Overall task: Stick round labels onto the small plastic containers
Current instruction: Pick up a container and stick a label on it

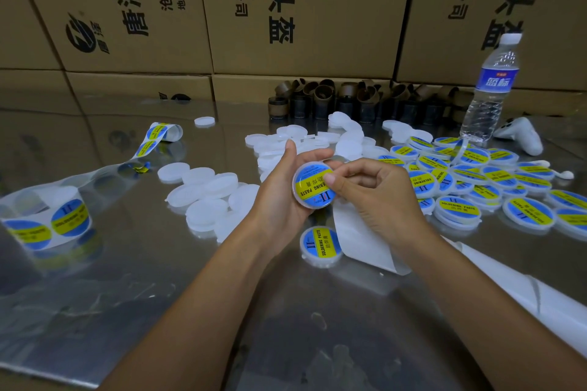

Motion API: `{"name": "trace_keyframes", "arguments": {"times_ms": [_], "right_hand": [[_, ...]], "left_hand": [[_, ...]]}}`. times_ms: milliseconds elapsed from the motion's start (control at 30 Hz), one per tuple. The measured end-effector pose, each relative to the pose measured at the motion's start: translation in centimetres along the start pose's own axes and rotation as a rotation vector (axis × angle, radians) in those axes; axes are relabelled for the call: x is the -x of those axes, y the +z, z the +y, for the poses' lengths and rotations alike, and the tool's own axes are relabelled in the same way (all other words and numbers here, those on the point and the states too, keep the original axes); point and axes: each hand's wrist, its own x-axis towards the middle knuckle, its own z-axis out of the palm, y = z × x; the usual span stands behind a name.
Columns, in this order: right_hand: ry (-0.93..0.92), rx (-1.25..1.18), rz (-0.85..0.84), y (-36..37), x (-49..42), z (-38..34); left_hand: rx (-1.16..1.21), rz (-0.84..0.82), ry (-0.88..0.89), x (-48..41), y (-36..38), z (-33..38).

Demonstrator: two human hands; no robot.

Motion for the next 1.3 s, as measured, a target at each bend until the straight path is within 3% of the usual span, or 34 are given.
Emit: {"name": "trace_keyframes", "arguments": {"times_ms": [433,867,1300], "right_hand": [[0.022,0.029,0.024,-0.1,0.0,0.2],[0.062,0.094,0.092,0.0,-0.1,0.6],[-0.229,0.528,0.203,0.4,0.0,1.2]], "left_hand": [[-0.06,-0.096,0.05,0.2,0.0,0.1],[-0.088,-0.066,0.042,0.3,0.3,0.0],[-0.109,-0.1,0.081,0.7,0.6,-0.2]]}}
